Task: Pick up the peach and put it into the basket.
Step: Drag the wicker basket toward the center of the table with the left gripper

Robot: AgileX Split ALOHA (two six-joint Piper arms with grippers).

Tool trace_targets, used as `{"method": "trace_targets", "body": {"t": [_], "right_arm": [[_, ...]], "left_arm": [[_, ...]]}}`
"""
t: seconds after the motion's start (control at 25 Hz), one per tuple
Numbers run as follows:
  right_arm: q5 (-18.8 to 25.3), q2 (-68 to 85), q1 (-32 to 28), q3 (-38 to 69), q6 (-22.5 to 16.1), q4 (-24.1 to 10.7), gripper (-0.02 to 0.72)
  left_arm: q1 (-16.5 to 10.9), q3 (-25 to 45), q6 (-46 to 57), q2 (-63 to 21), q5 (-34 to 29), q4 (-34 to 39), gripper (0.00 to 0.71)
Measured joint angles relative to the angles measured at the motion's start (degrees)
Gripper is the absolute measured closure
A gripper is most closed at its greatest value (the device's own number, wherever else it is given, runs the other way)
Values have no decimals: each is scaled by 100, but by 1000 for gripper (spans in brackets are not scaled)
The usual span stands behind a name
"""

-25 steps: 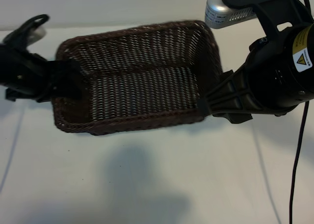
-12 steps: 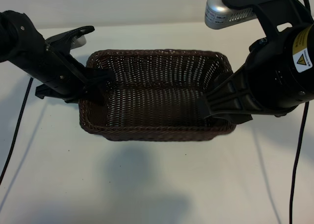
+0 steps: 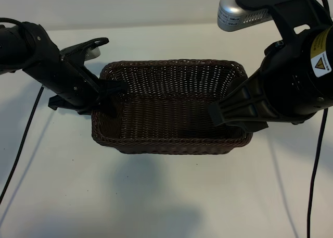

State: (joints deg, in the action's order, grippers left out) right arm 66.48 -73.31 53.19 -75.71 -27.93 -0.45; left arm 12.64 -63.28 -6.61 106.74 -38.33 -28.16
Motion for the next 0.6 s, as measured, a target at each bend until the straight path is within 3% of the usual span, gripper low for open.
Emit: {"method": "trace_targets", "body": {"t": [0.36,0.6], "right_arm": [[23,0,0,0,0,5,183],[29,0,0,0,0,5,183]], "left_arm": [[0,0,-76,0,-6,-41,577],[0,-26,-52,-36,-220,-79,352]]}}
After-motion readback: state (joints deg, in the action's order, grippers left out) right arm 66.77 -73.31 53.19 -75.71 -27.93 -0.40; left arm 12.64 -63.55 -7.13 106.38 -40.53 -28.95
